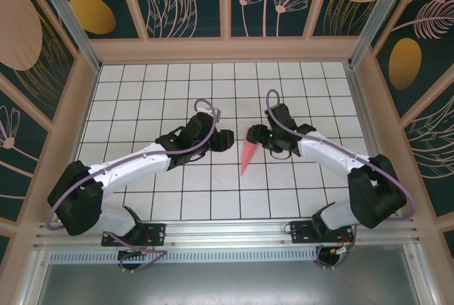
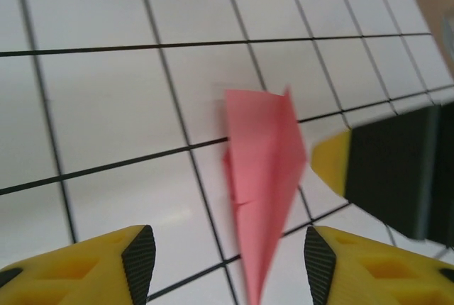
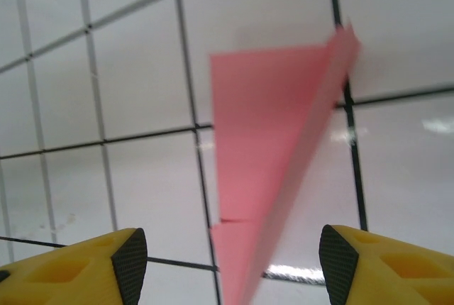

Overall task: Fold a paper plane with a square sheet of paper (fold left side to right side)
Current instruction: Turn over the paper plane at the center of the table.

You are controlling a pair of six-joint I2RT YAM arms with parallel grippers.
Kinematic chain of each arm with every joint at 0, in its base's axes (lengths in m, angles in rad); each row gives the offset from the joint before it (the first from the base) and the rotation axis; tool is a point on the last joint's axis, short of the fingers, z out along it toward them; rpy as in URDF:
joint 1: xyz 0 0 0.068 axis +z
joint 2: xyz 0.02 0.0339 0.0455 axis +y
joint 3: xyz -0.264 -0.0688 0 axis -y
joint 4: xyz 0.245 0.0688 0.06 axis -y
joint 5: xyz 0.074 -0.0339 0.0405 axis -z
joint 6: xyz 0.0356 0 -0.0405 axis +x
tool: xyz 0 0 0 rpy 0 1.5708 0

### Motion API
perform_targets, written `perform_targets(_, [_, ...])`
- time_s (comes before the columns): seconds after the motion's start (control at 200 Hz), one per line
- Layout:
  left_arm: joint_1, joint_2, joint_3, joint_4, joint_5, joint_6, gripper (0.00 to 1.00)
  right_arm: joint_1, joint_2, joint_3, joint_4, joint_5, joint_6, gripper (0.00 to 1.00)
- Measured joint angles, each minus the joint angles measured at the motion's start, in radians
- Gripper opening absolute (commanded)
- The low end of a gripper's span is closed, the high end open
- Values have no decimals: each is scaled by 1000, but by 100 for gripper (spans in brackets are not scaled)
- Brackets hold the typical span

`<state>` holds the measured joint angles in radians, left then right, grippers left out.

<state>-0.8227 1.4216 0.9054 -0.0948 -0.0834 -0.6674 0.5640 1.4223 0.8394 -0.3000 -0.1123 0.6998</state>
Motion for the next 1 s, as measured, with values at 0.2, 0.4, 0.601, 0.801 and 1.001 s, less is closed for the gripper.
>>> perform_targets(0.2, [0,-31,-24,-24,-122,-3,64,36,60,-19,11,34,74,53])
perform_targets(0.4, [0,-115,-65,-25,-196,-6,69,41,130,-17,14,37,89,35])
perform_targets(0.601, [0,-166,-86,-37,-242,-6,71,47,171,11,15,35,72,5])
perform_targets(0.801, [0,-200,-102,-47,-296,-12,75,72,162,100,13,-3,-16,0])
perform_targets(1.001, [0,-264,-128,-48,-366,-34,82,68,121,132,61,-134,-88,0])
